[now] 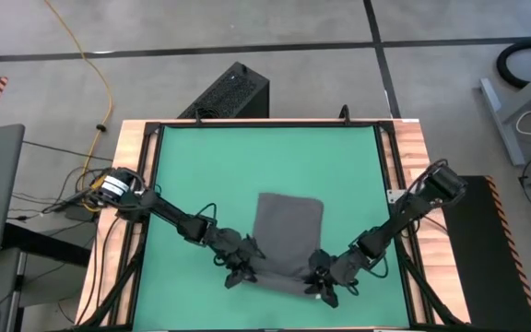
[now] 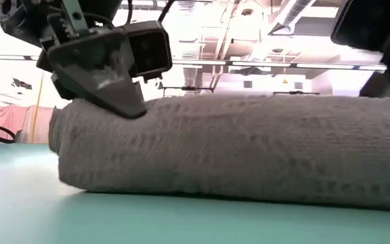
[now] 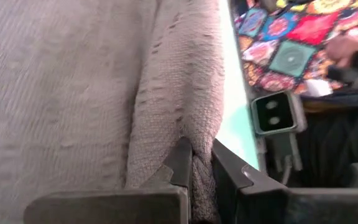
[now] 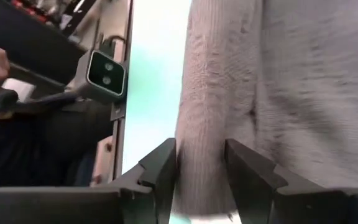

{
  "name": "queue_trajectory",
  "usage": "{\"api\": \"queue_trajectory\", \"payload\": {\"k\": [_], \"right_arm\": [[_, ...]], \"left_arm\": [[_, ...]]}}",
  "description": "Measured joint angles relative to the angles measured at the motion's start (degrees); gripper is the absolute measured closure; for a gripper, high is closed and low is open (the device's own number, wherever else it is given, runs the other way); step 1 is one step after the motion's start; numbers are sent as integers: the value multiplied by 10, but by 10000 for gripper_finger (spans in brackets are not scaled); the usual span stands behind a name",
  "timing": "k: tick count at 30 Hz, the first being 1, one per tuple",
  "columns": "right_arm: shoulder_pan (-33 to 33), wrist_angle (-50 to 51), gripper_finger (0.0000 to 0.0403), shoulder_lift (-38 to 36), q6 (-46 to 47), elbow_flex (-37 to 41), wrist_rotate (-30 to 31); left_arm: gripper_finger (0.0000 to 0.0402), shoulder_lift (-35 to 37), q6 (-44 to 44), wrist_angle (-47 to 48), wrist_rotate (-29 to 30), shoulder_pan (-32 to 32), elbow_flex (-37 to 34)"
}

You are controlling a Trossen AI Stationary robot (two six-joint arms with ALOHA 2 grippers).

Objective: Roll towel into tight, uniform cylinder
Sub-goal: Roll the gray towel

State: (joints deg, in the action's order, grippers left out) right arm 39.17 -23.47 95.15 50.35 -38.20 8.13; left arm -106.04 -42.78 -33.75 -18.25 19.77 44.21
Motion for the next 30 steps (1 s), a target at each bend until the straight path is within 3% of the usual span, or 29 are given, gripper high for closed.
{"api": "queue_trajectory", "payload": {"k": [5,9,15,21,25,30], "right_arm": [[14,71,248,-69,-19,0,89],[31,29,250,-85,-92,-10,158],[33,45,250,7,-168,-94,176],[3,148,254,75,-161,-166,194],[-15,166,268,82,-132,-166,193],[-22,190,290,82,-76,-142,198]], "left_arm": [[390,0,14,57,3,-17,0],[390,0,22,62,2,-36,0],[390,0,32,73,-14,-65,0],[374,0,15,72,-51,-79,1],[355,0,10,71,-57,-79,1],[330,3,67,64,-87,-82,0]]}}
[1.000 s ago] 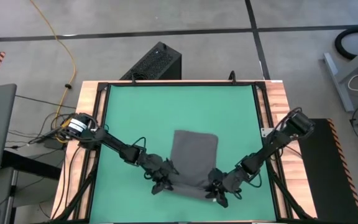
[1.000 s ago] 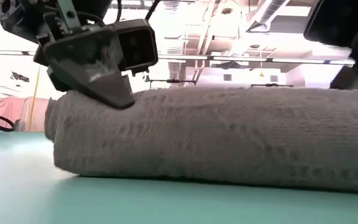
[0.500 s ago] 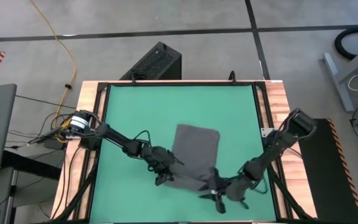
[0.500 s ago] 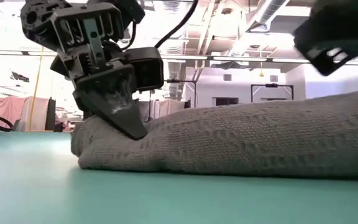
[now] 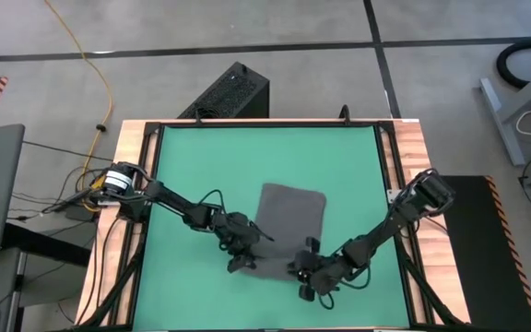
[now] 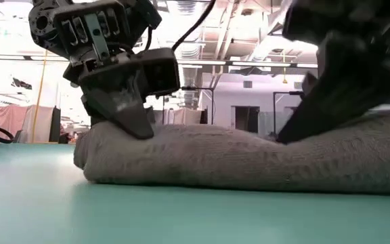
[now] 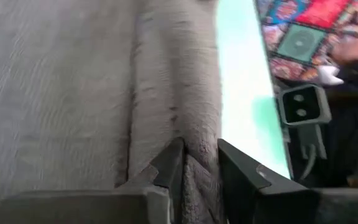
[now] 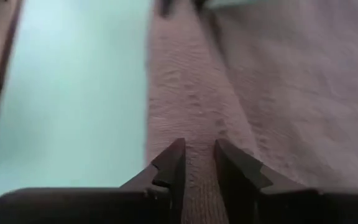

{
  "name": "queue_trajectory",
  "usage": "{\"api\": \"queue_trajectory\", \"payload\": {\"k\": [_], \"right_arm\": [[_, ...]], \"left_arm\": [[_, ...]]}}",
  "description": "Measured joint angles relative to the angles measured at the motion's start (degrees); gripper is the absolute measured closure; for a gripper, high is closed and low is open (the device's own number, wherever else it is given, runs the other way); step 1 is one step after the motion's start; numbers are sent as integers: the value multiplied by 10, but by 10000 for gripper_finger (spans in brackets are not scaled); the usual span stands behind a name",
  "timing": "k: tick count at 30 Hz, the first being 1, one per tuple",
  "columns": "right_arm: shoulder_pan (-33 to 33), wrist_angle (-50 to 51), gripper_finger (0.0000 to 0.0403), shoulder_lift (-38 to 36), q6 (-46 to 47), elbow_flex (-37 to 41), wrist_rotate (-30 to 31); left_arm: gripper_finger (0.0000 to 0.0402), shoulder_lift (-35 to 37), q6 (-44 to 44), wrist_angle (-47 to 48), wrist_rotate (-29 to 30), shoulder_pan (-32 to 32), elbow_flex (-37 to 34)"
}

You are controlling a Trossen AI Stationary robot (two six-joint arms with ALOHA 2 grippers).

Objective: Roll towel into tight, uniform cylinder
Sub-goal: Roll the gray towel

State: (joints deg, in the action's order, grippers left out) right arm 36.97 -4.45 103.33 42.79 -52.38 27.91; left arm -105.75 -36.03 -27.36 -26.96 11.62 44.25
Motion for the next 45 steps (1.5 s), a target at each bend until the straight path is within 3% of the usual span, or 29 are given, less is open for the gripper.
{"api": "queue_trajectory", "payload": {"k": [9,15,20,24,29,31,37,45], "right_arm": [[0,-31,310,9,95,50,12],[2,-29,312,9,97,51,12],[2,-26,313,9,95,52,11],[2,-29,313,9,95,52,12],[2,-33,313,10,92,52,14],[2,-34,313,10,93,53,15],[5,-42,313,10,96,53,15],[-4,-42,306,-4,94,54,-15]], "left_arm": [[294,50,72,15,-38,-25,0],[292,122,133,110,-19,-46,0],[292,187,172,196,46,-35,-10],[292,217,222,102,143,27,-34],[296,169,265,44,282,101,-52],[301,138,258,27,309,105,-50],[330,62,218,1,288,84,-48],[386,48,192,7,261,72,-48]]}}
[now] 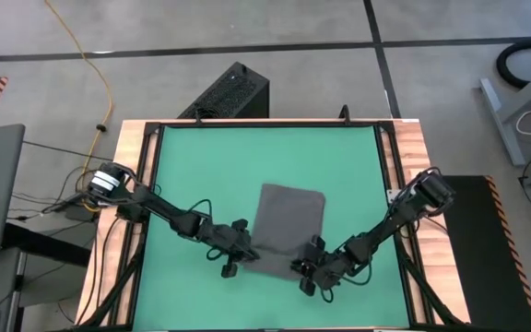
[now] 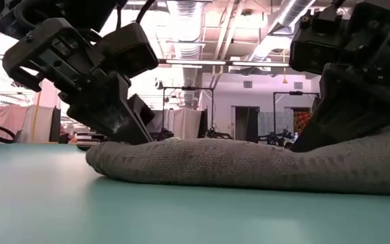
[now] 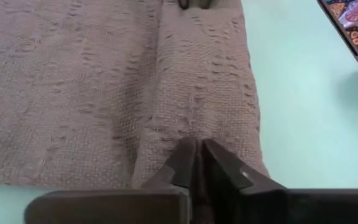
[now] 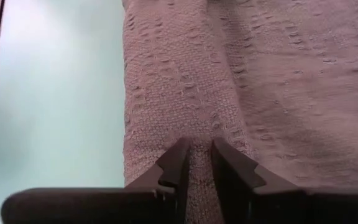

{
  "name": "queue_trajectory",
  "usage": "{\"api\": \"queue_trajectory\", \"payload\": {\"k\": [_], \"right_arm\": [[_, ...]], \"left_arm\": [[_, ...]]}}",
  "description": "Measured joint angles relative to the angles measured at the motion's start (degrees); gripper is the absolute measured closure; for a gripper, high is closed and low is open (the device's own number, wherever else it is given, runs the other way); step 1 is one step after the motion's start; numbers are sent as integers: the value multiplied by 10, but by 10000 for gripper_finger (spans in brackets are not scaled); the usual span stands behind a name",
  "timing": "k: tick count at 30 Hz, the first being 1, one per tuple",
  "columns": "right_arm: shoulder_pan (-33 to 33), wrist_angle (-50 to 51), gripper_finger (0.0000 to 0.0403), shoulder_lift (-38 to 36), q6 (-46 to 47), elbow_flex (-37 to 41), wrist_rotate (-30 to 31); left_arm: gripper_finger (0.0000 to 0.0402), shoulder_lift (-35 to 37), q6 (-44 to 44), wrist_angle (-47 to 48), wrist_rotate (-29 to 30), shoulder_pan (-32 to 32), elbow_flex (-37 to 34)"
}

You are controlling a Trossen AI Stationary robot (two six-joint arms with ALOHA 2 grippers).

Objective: Roll towel into tight, uniform cylinder
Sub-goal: Roll the gray towel

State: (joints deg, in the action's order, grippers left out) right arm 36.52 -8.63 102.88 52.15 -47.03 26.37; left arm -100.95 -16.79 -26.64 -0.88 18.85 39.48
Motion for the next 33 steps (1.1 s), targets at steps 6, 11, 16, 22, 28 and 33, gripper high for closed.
{"api": "queue_trajectory", "payload": {"k": [6,11,16,22,28,33], "right_arm": [[17,21,283,-66,-63,1,45],[62,4,262,-114,-122,1,140],[108,-40,234,-91,-200,-1,167],[114,-37,175,-43,-233,-19,173],[115,-40,160,16,-361,-48,175],[105,-29,163,49,-371,-53,179]], "left_arm": [[399,0,10,9,-14,-2,0],[401,0,13,9,-59,-13,0],[401,0,26,-2,-116,-27,0],[401,-1,26,4,-126,-42,0],[401,-1,25,5,-172,-52,0],[401,-1,25,4,-176,-53,0]]}}
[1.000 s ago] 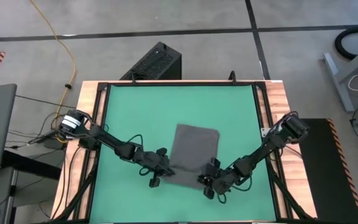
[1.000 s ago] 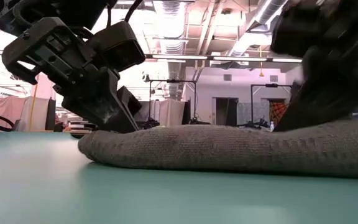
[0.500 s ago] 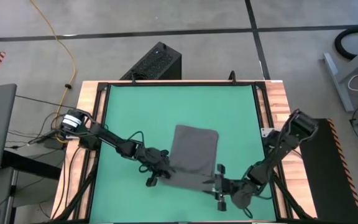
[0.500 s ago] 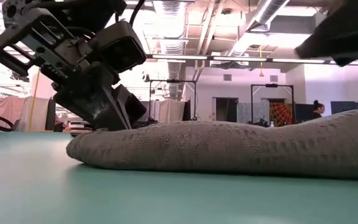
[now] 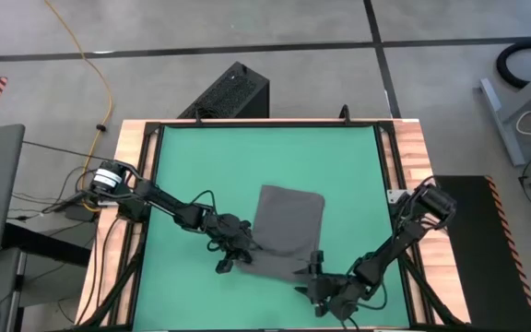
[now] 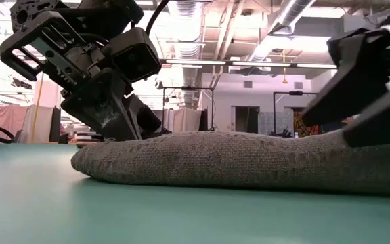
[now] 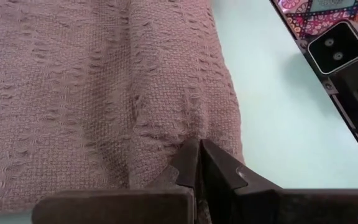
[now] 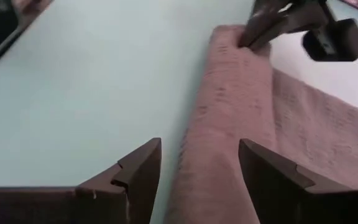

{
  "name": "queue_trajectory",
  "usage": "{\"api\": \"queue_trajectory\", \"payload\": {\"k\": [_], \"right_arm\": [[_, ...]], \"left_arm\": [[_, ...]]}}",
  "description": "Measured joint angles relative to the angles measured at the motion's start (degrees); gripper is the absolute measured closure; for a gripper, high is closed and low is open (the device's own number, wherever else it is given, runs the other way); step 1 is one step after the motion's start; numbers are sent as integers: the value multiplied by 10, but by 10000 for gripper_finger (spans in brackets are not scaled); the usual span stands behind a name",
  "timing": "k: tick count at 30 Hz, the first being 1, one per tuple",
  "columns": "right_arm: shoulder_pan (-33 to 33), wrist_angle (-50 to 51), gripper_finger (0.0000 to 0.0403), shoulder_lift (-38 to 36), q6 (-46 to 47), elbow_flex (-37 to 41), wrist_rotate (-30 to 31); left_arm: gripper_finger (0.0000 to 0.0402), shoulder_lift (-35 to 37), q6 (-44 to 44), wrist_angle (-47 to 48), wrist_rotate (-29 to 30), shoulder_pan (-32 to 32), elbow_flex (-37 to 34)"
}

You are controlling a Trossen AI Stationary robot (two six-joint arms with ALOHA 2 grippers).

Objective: Roll towel into tight, uniform cylinder
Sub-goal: Roll the gray towel

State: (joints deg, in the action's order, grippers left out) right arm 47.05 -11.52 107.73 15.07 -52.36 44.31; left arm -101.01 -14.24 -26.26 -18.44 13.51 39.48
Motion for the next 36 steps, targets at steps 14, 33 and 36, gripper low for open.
{"api": "queue_trajectory", "payload": {"k": [14,33,36], "right_arm": [[1,88,209,4,81,1,23],[-14,126,346,2,221,1,-19],[-14,124,341,2,227,1,-19]], "left_arm": [[293,7,25,-2,-52,-7,0],[240,109,136,58,289,144,5],[240,95,169,49,374,186,5]]}}
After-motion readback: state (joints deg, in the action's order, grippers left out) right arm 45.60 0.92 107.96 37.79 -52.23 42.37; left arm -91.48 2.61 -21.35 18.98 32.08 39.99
